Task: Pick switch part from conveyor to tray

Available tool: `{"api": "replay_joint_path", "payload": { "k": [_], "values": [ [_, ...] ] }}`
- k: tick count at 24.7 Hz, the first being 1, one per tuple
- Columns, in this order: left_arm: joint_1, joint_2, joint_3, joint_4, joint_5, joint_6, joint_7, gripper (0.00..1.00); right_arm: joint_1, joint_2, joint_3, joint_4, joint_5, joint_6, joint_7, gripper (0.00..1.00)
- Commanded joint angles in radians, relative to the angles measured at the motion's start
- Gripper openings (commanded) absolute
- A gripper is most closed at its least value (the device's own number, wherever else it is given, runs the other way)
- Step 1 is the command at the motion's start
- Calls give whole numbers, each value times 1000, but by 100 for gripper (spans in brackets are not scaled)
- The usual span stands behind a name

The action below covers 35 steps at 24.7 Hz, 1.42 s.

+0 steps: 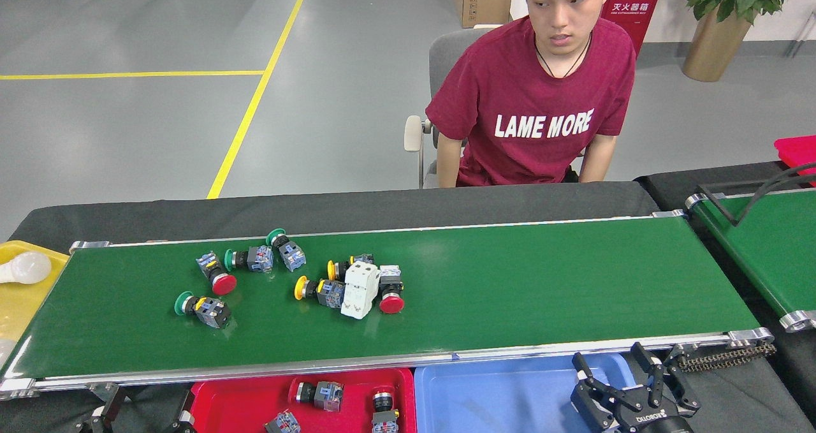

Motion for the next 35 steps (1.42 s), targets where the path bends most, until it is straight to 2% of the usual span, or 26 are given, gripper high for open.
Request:
{"api": "replay_joint_path", "payload": {
  "k": [1,6,7,14,20,28,31,35],
  "values": [
    [-28,15,-1,1,-3,10,-17,100,-21,6,-14,-15,-3,12,-11,96],
    [-216,69,0,133,-3,25,-244,100,-39,49,-62,-15,-5,18,-11,96],
    [-256,75,2,167,-3,36,-260,100,-39,51,-63,-15,-5,18,-11,96],
    [-396,185,-3,355,-3,100,-266,100,-39,60,-63,-15,-5,20,-13,96],
    [-448,217,-4,447,-2,97,-266,100,-39,63,-63,-15,-3,24,-13,96],
    [-471,219,-32,480,0,93,-266,100,-39,65,-63,-15,-3,26,-11,96],
    [-539,224,-32,558,-3,103,-266,100,-39,63,-63,-15,-3,26,-11,96],
    [-615,262,-33,658,-3,125,-264,99,-39,62,-63,-15,-3,26,-11,96]
  ]
}}
